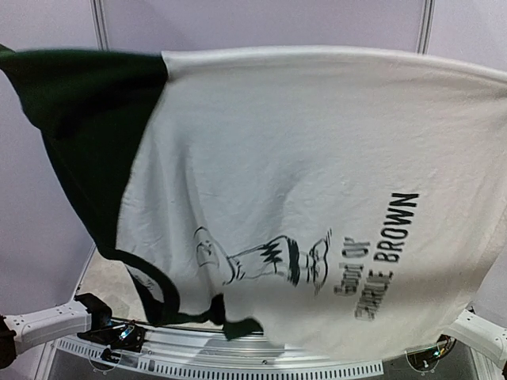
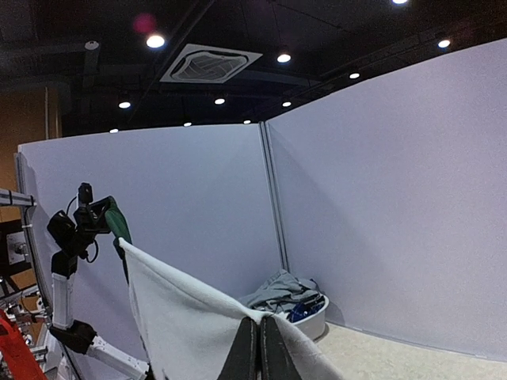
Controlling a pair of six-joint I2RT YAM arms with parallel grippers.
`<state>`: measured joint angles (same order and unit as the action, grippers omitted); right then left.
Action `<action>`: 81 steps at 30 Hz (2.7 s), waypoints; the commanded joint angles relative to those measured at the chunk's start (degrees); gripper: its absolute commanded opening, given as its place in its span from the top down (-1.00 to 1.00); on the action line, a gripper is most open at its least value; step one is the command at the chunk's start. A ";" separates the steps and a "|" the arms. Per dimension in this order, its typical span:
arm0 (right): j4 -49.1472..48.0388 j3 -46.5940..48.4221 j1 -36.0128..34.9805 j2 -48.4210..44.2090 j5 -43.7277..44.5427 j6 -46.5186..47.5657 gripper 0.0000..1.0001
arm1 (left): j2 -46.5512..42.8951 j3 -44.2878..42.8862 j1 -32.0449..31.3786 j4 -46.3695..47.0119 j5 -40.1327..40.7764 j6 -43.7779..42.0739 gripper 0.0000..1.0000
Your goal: Fold and stack the mixed laundry pile
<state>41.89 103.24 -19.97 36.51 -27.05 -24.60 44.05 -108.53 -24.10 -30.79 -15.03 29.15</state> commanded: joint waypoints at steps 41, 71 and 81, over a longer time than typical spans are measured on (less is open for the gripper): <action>-13.41 -12.48 9.31 78.54 45.12 2.74 0.99 | 95.52 -25.24 4.88 0.86 15.76 -8.73 1.00; -10.92 -4.59 10.68 75.61 30.98 -0.77 -0.46 | 78.02 -2.99 4.44 16.96 7.73 -3.44 -0.75; -20.19 -23.29 5.78 67.60 17.46 -2.94 -0.24 | 68.09 19.69 2.03 17.16 10.40 4.38 -0.37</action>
<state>24.01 84.82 -11.07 108.38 -5.96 -27.31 117.43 -97.32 -20.69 -11.35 -7.25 30.92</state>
